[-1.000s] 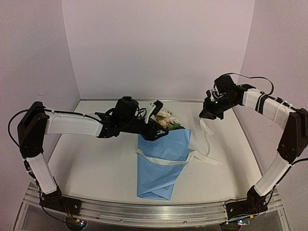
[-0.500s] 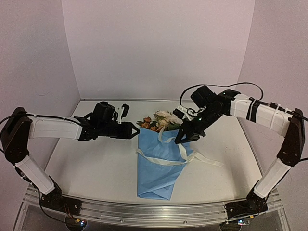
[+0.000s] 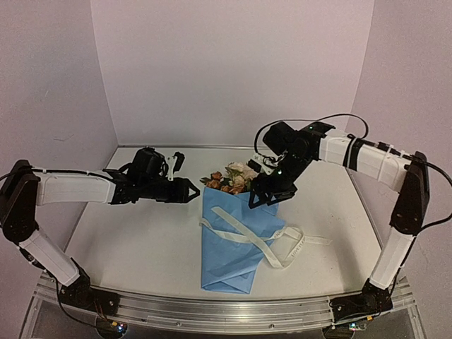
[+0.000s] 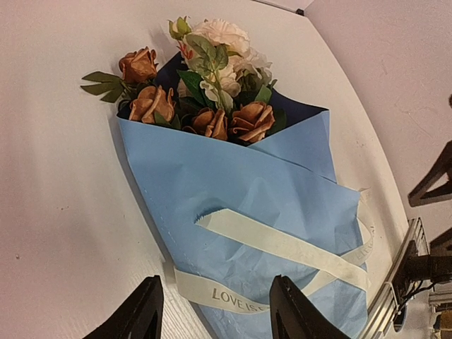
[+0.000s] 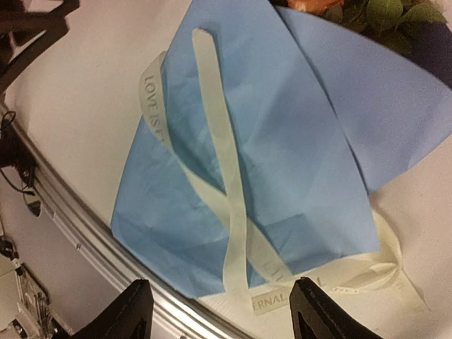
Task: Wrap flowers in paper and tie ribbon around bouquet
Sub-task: Cross the ribbon over the folded bouquet.
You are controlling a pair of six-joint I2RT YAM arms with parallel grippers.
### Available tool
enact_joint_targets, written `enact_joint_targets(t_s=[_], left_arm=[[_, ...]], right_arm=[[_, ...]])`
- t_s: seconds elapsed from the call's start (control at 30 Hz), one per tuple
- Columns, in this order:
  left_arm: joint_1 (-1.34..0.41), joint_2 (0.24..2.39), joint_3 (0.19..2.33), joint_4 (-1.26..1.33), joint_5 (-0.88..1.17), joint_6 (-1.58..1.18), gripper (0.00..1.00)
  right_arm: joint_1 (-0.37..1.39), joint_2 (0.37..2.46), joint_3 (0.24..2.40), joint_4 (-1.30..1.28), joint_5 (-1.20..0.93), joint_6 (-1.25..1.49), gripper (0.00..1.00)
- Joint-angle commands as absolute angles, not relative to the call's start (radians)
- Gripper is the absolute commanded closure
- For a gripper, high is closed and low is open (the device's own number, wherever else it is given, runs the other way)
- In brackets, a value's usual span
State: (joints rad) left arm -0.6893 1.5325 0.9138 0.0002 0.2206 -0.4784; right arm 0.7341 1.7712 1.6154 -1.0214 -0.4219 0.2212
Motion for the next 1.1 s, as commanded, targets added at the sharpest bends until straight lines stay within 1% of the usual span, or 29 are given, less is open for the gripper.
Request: enact_joint_targets(t_s=[0.0,0.1,0.27,0.37,0.57,0.87,0.97,1.07], left_arm=[[-0.68,1.469,0.916,-0.047,0.19,-0.503,0.47],[-0.675,1.445,0.896,-0.071,0.177,-0.527,0.46],[-0.673,1.399,0.854,-0.079,0.191,-0.535,0.46],[-0.673,1.387,0.846,-0.086,0.19,-0.537,0.46],[-0.673,1.4,0.858,-0.078,0.206,-0.54,0.46],[-0.674,1.402,0.855,-0.079,0.206,-0.546,0.45],[-0.673,1.405,0.853,-0.078,0.207,-0.55,0.45],[-0.673,1.407,0.851,-0.078,0.204,-0.551,0.45]], right_arm=[[0.804,1.924,1.742,-1.032,-0.188,0.245,0.33],[0.847,2.014,1.804,-1.03,-0.147,0.211,0.33],[0.858,2.1,1.839,-1.011,-0.134,0.197,0.32],[0.864,2.117,1.832,-0.998,-0.11,0.212,0.34],[0.89,2.151,1.838,-0.993,-0.01,0.215,0.36],[0.905,2.199,1.86,-0.979,-0.037,0.261,0.4],[0.909,2.212,1.873,-0.979,-0.04,0.276,0.42],[0.912,2.212,1.87,-0.974,-0.042,0.298,0.5]])
